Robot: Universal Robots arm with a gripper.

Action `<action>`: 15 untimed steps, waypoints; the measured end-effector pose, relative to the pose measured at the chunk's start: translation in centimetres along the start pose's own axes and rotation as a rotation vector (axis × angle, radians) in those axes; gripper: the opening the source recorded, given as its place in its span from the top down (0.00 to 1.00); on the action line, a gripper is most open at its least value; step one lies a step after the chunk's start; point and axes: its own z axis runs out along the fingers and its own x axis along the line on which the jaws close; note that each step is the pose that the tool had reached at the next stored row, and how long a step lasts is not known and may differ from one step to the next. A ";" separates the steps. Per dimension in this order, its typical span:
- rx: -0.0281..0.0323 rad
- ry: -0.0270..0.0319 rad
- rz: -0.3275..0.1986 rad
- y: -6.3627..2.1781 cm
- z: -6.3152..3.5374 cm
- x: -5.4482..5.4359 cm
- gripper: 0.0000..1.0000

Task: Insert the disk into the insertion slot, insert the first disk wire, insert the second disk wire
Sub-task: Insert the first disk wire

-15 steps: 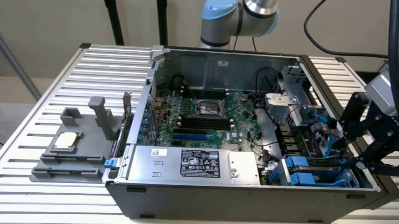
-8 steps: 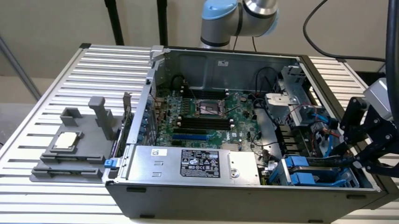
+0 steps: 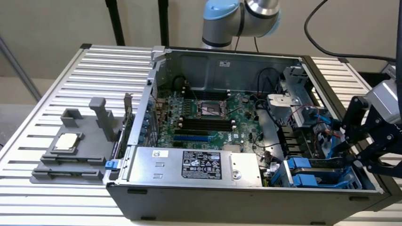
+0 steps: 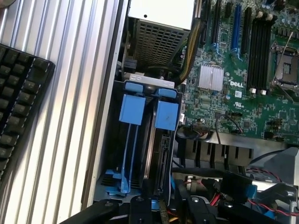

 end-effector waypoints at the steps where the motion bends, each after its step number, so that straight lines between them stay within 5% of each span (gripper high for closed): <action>1: 0.0006 -0.0065 -0.003 0.00 0.01 0.0 0.67; 5: 0.0019 -0.0199 -0.012 0.00 0.02 0.0 0.67; 8: 0.0022 -0.0258 -0.017 0.01 0.01 0.0 0.76; 15: 0.0021 -0.0280 -0.019 0.79 0.10 -0.1 0.83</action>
